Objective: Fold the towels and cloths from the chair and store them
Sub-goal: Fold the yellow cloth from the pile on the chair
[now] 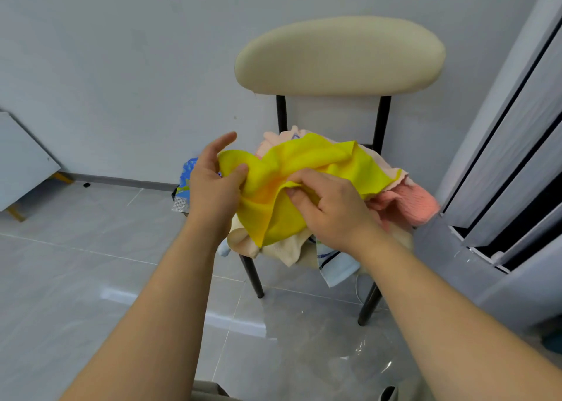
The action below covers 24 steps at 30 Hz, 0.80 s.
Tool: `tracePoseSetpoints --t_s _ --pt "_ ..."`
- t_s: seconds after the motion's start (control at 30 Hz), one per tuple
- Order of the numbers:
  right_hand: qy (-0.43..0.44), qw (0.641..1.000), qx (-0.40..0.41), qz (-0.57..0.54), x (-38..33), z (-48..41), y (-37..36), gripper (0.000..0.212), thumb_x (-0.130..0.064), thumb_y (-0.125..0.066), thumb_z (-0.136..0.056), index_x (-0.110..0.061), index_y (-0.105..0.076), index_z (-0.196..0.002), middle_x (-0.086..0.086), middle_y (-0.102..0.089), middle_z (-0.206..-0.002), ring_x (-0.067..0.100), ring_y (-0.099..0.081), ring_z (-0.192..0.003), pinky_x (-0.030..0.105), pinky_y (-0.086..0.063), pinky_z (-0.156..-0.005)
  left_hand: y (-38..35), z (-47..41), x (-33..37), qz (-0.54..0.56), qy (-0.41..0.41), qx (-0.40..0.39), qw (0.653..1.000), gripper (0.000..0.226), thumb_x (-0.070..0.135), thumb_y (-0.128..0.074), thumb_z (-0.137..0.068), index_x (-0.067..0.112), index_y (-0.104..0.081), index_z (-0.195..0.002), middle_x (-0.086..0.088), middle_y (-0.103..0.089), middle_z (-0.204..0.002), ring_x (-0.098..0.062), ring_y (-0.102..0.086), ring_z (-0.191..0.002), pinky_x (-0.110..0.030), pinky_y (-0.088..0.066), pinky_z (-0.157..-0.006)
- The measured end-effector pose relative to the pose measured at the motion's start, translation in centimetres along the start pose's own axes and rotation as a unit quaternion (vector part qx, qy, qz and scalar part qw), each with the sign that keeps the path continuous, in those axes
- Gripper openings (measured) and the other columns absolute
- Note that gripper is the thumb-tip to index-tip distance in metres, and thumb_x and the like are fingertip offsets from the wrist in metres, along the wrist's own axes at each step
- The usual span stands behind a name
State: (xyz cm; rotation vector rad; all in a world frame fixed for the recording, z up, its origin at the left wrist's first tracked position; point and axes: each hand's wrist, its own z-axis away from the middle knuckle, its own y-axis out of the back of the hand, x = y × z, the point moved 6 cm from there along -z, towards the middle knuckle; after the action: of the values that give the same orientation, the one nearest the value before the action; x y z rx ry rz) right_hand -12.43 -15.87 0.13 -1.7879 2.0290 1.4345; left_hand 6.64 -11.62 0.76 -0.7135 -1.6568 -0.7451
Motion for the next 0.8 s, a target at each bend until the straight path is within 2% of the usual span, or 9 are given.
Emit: tracePoseSetpoints --t_s 0.07,0.17,0.27,0.33,0.37,0.47,0.57,0.7,0.8 --pt "-0.002 1.0 -0.015 -0.003 -0.2 0.0 -0.5 0.021 -0.036 -0.054 -0.098 -0.023 -0.07 -0.103 -0.009 -0.069 -0.088 0.013 -0.062 -0.082 0.041 -0.051 -0.07 -0.3 0.2 -0.1 -0.002 -0.009 -0.025 1.0 0.064 0.0 -0.066 -0.084 0.049 -0.059 -0.125 -0.007 -0.065 -0.105 -0.021 -0.063 -0.087 -0.043 -0.06 -0.078" --pt "-0.049 0.995 -0.034 -0.079 -0.3 -0.1 -0.8 0.012 -0.031 -0.062 -0.097 -0.024 -0.072 -0.098 -0.01 -0.069 -0.083 0.011 -0.061 -0.078 0.029 -0.049 -0.07 -1.0 0.6 -0.1 -0.007 0.008 -0.051 0.999 0.068 -0.013 -0.06 -0.076 0.037 -0.066 -0.121 -0.007 -0.063 -0.085 -0.026 -0.06 -0.076 -0.046 -0.056 -0.072" --pt "-0.075 0.987 -0.051 -0.13 -0.4 -0.2 -1.1 0.006 -0.029 -0.069 -0.094 -0.032 -0.072 -0.09 -0.013 -0.071 -0.084 0.006 -0.063 -0.083 0.022 -0.049 -0.072 -1.2 0.7 -0.4 -0.028 0.034 -0.055 0.997 0.054 -0.014 -0.058 -0.074 0.03 -0.074 -0.101 -0.001 -0.074 -0.095 -0.026 -0.07 -0.094 -0.053 -0.058 -0.087" --pt "-0.095 0.984 -0.053 -0.143 -0.1 -0.2 -1.3 0.007 -0.031 -0.072 -0.091 -0.035 -0.07 -0.087 -0.015 -0.072 -0.083 0.004 -0.065 -0.081 0.023 -0.051 -0.071 -1.4 0.8 -0.7 -0.021 0.055 -0.068 0.996 0.043 -0.009 -0.064 -0.077 0.024 -0.074 -0.103 -0.002 -0.075 -0.1 -0.025 -0.069 -0.102 -0.05 -0.057 -0.091" --pt "-0.109 0.981 -0.05 -0.155 0.1 -0.1 -1.4 0.007 -0.03 -0.074 -0.09 -0.033 -0.069 -0.086 -0.015 -0.071 -0.077 0.002 -0.064 -0.075 0.02 -0.048 -0.066 -1.6 0.9 -0.8 -0.011 0.063 -0.077 0.995 0.035 -0.002 -0.069 -0.08 0.021 -0.074 -0.105 -0.003 -0.075 -0.102 -0.026 -0.069 -0.104 -0.049 -0.057 -0.093" --pt "-0.146 0.972 -0.035 -0.183 0.7 0.0 -1.5 0.011 -0.029 -0.074 -0.09 -0.021 -0.068 -0.088 -0.015 -0.062 -0.057 0.001 -0.048 -0.053 0.012 -0.035 -0.053 -1.8 1.3 -0.7 0.009 0.065 -0.085 0.994 0.018 0.027 -0.075 -0.088 0.02 -0.075 -0.104 -0.003 -0.076 -0.102 -0.021 -0.07 -0.101 -0.044 -0.056 -0.09" --pt "-0.158 0.969 -0.025 -0.187 1.1 -0.1 -1.2 0.013 -0.033 -0.071 -0.092 -0.021 -0.068 -0.092 -0.007 -0.067 -0.067 0.0 -0.05 -0.059 0.017 -0.04 -0.058 -1.8 1.4 -0.6 -0.001 0.055 -0.072 0.996 0.014 0.034 -0.072 -0.09 0.023 -0.075 -0.098 -0.002 -0.076 -0.097 -0.012 -0.067 -0.09 -0.038 -0.056 -0.085" --pt "-0.157 0.969 -0.024 -0.189 1.5 -0.2 -1.3 0.017 -0.036 -0.065 -0.096 -0.02 -0.069 -0.093 -0.001 -0.073 -0.082 0.014 -0.065 -0.077 0.034 -0.051 -0.071 -1.9 1.4 -0.9 -0.022 0.051 -0.073 0.996 0.006 0.028 -0.067 -0.094 0.027 -0.073 -0.097 0.003 -0.075 -0.098 -0.012 -0.066 -0.095 -0.035 -0.055 -0.087" --pt "-0.149 0.975 -0.026 -0.163 1.5 -0.2 -1.4 0.018 -0.035 -0.061 -0.098 -0.02 -0.07 -0.093 -0.004 -0.072 -0.081 0.013 -0.064 -0.078 0.033 -0.05 -0.07 -2.1 1.5 -0.9 -0.066 0.024 -0.075 0.995 0.01 0.023 -0.06 -0.099 0.027 -0.069 -0.099 0.002 -0.071 -0.1 -0.011 -0.063 -0.093 -0.034 -0.053 -0.087"
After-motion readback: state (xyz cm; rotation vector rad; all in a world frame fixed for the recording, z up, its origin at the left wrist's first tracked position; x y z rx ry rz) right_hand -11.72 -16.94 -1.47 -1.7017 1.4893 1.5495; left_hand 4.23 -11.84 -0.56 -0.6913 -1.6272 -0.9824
